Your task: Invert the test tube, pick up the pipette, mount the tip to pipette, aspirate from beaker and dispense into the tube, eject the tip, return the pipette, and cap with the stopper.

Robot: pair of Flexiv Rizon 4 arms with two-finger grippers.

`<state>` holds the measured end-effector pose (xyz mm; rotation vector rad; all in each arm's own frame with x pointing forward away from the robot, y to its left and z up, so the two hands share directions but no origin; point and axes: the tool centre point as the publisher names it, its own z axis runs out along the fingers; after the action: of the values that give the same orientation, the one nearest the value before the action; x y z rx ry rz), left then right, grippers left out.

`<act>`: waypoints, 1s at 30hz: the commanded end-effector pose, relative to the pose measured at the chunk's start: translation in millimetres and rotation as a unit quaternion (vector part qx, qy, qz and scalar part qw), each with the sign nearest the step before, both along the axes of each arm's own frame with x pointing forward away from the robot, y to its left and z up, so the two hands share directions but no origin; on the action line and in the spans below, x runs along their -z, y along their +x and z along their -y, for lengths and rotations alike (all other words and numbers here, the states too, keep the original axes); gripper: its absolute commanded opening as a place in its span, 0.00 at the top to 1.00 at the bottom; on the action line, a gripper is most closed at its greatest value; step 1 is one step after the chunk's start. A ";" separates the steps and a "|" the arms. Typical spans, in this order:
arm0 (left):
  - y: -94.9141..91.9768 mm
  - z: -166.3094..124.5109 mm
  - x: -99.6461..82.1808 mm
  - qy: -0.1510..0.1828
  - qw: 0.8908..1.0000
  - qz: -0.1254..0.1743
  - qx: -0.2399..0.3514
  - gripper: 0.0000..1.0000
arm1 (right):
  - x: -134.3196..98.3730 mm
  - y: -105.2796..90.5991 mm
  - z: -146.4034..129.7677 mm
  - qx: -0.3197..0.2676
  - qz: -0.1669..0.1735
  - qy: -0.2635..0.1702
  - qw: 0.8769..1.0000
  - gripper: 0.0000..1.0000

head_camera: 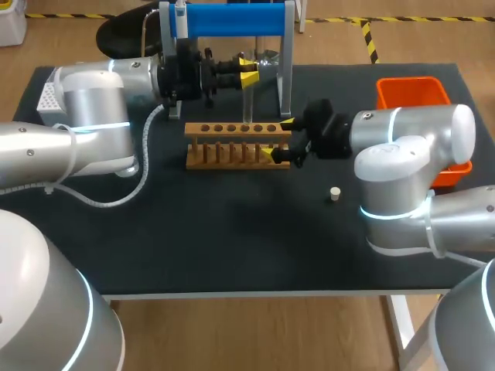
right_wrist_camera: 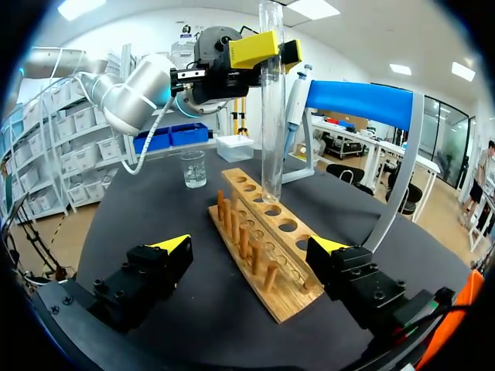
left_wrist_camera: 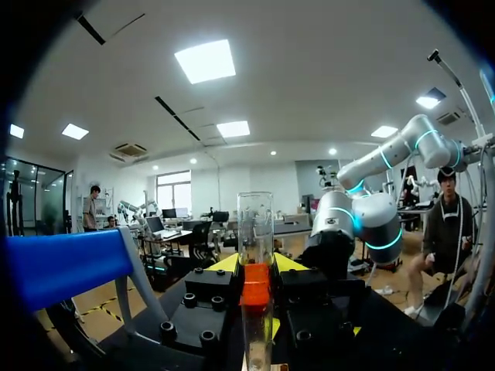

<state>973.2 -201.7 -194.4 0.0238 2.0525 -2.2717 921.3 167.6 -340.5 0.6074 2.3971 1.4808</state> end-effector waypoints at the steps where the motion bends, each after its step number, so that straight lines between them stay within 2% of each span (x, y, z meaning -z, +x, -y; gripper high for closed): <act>1: 3.8 0.2 4.5 -0.002 1.000 0.000 0.004 1.00 | -0.3 -0.3 0.5 0.000 0.000 0.000 1.000 0.00; 30: 10.8 -5.2 23.5 -0.009 1.000 -0.002 0.006 1.00 | -0.3 -0.3 0.5 0.000 0.000 0.000 1.000 0.00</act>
<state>979.6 -195.1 -214.4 0.0207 2.0432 -2.2892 921.3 167.6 -340.4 0.6073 2.3969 1.4806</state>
